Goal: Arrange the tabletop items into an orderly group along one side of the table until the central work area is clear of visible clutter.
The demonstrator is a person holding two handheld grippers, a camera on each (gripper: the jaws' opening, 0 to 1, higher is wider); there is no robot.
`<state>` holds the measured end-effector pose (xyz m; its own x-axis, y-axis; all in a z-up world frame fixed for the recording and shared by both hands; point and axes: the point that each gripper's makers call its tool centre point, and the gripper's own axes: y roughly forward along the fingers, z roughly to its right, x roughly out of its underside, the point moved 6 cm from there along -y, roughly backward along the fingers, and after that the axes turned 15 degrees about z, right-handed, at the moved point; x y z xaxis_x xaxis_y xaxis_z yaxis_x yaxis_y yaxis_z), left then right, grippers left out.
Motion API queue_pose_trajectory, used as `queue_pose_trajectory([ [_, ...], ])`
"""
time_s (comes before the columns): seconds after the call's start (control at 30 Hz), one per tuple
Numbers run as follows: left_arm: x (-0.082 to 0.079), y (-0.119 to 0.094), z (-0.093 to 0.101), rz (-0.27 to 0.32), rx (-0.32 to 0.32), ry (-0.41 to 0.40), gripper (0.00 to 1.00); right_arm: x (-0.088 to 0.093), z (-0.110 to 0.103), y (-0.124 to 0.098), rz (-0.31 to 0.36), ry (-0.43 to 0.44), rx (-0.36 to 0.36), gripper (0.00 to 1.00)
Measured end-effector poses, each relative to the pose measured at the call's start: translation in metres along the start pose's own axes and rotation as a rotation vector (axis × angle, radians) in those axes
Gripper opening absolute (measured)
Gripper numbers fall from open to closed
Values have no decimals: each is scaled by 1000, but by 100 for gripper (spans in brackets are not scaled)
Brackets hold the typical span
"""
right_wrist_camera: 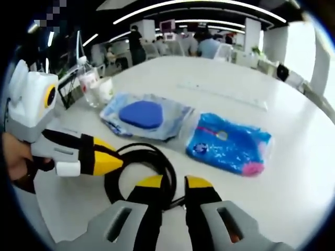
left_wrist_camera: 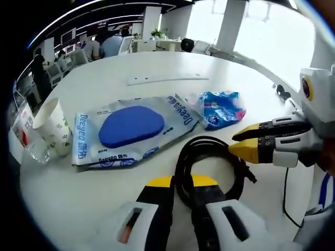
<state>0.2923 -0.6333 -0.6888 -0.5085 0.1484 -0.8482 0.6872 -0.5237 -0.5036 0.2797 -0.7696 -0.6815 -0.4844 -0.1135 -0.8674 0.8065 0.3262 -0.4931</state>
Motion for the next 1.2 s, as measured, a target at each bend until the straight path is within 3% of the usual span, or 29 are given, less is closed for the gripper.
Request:
queue_pose_trajectory([
  [1.2, 2, -8, 0, 54, 2, -12, 15, 7, 4, -14, 61, 120, 36, 14],
])
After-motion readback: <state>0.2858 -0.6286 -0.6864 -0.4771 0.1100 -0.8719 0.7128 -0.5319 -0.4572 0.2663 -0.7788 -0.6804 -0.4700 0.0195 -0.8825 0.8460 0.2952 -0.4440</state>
